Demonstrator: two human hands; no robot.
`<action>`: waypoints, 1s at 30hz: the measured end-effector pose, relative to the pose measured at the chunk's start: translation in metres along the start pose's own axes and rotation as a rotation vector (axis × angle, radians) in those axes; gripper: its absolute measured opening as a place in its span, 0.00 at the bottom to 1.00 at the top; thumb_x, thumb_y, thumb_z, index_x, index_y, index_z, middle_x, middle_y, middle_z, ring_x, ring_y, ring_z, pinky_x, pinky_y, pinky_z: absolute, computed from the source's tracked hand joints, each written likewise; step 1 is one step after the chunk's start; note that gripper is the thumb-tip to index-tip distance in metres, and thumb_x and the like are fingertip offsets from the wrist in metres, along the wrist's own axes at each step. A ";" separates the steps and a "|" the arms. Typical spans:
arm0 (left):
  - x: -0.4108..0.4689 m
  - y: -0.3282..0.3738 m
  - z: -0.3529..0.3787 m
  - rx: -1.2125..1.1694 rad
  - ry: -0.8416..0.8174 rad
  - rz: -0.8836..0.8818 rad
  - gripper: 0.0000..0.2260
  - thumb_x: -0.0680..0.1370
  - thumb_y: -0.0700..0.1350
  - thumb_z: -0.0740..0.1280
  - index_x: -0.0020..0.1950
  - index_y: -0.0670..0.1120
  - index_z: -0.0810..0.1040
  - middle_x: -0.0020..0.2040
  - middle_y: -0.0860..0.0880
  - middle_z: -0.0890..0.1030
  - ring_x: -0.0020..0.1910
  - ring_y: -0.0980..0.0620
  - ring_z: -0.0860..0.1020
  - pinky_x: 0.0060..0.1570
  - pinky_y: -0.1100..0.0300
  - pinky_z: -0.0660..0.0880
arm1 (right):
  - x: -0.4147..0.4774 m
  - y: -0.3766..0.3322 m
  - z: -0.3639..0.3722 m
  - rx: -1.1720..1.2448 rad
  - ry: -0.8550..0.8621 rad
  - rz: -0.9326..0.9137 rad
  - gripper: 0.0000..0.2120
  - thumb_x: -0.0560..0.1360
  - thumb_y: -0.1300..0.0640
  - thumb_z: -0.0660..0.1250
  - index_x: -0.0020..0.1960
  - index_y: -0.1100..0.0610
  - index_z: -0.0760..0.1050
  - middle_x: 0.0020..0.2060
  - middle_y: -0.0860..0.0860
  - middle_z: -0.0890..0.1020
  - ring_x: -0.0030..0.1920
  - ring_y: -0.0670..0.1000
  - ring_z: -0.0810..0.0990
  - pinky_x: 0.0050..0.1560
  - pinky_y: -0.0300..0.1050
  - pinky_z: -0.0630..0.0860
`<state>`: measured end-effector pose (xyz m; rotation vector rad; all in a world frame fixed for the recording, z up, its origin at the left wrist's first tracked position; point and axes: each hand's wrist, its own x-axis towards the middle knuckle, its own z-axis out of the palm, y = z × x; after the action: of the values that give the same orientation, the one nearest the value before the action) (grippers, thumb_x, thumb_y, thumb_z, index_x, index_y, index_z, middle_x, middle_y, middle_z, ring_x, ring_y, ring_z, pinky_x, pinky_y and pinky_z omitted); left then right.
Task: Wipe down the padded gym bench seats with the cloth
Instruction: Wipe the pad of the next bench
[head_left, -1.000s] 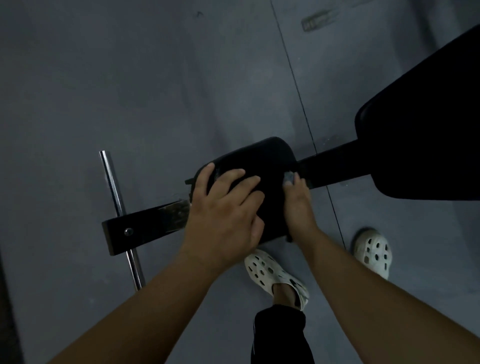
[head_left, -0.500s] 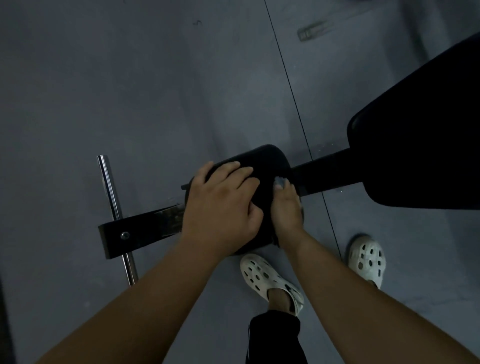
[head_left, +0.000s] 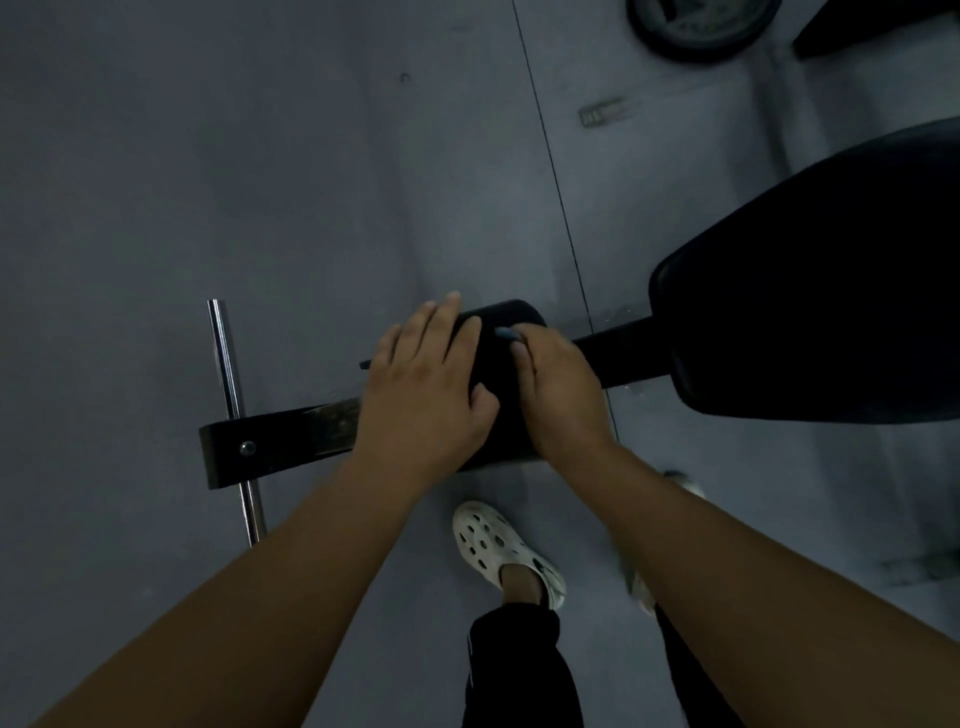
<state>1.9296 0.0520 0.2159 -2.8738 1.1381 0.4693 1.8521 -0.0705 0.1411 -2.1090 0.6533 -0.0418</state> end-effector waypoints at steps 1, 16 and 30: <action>-0.007 0.002 -0.008 -0.002 0.005 0.001 0.30 0.74 0.54 0.55 0.75 0.45 0.68 0.78 0.44 0.63 0.76 0.44 0.61 0.73 0.44 0.60 | 0.003 -0.009 -0.013 -0.051 0.011 -0.031 0.14 0.85 0.53 0.55 0.64 0.54 0.76 0.55 0.53 0.81 0.54 0.53 0.78 0.51 0.48 0.73; -0.023 0.103 -0.190 -0.038 0.279 -0.035 0.34 0.75 0.54 0.55 0.80 0.45 0.57 0.81 0.45 0.54 0.79 0.45 0.54 0.76 0.44 0.53 | -0.014 -0.129 -0.235 -0.365 0.269 -0.429 0.11 0.84 0.54 0.60 0.62 0.55 0.78 0.51 0.50 0.82 0.49 0.53 0.78 0.46 0.47 0.73; -0.246 0.045 -0.386 -0.021 0.765 -0.444 0.33 0.73 0.53 0.56 0.78 0.43 0.62 0.79 0.41 0.61 0.76 0.41 0.61 0.73 0.41 0.62 | -0.109 -0.388 -0.274 -0.338 0.190 -0.971 0.29 0.71 0.61 0.74 0.69 0.54 0.68 0.51 0.55 0.74 0.47 0.55 0.75 0.36 0.45 0.73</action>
<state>1.8339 0.1351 0.6578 -3.2506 0.4474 -0.6825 1.8548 -0.0508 0.6281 -2.5785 -0.3398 -0.7135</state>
